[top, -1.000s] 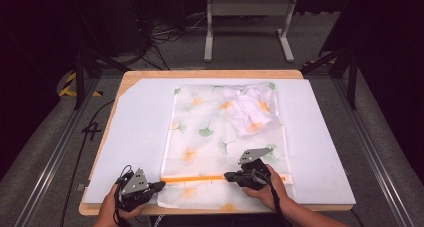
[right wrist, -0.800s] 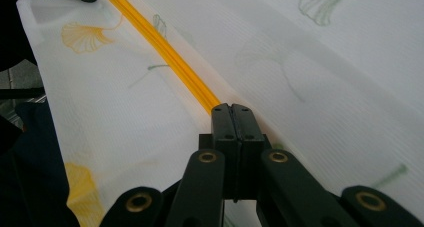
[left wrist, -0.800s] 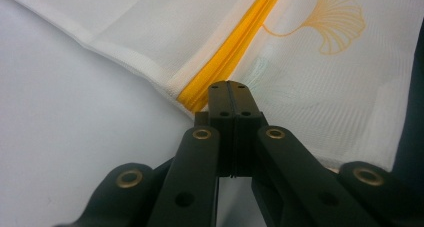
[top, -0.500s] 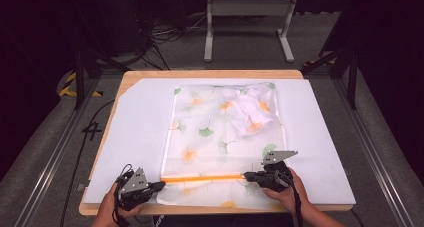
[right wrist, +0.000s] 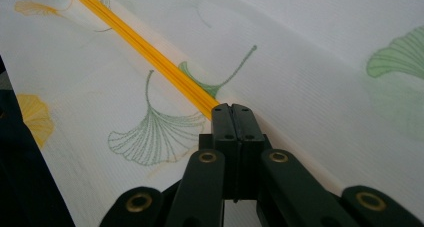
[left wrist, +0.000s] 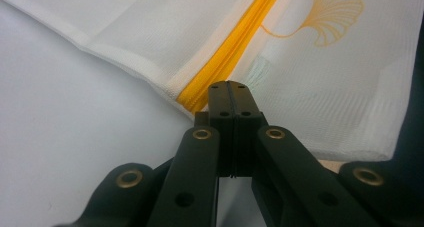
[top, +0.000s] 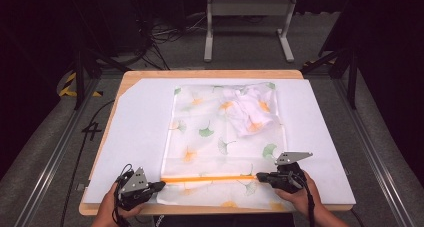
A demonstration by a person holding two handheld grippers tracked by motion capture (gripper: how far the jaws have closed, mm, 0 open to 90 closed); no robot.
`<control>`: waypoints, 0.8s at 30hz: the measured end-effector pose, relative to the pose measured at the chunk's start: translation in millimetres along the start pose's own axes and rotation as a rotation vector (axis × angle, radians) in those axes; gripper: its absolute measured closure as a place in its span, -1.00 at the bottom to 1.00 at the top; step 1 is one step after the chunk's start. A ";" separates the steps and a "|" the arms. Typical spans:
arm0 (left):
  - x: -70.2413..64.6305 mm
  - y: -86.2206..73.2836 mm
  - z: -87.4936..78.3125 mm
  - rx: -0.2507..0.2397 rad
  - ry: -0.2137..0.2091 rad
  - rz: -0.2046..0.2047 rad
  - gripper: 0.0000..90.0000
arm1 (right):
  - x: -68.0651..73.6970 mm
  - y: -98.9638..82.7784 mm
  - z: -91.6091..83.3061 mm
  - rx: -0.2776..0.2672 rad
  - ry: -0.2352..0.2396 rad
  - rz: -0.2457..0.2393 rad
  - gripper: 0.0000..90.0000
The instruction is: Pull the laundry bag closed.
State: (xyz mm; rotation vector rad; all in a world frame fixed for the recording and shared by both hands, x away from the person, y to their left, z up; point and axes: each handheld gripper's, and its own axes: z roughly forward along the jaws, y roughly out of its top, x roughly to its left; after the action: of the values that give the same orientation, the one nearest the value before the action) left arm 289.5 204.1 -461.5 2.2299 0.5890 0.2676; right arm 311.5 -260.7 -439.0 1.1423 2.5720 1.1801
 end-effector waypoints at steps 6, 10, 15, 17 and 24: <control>0.5 0.1 0.0 0.000 -0.003 -0.002 1.00 | -5.5 -7.9 -8.8 -0.012 -0.011 0.008 1.00; 0.7 -0.1 0.0 -0.001 -0.006 -0.008 1.00 | -6.8 -11.7 -11.5 -0.019 -0.015 0.013 1.00; 1.0 -0.4 0.1 -0.004 -0.009 -0.013 1.00 | -10.5 -16.5 -17.3 -0.031 -0.031 0.022 1.00; 1.0 -0.3 0.1 -0.004 -0.009 -0.013 1.00 | -12.1 -17.5 -18.9 -0.036 -0.038 0.027 1.00; 1.3 -0.3 0.1 -0.004 -0.011 -0.016 1.00 | -21.6 -26.0 -30.9 -0.044 -0.064 0.055 1.00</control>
State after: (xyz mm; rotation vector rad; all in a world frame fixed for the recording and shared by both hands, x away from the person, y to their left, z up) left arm 290.6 204.8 -461.9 2.2203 0.5989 0.2479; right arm 300.2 -305.1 -439.8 1.2280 2.4702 1.1853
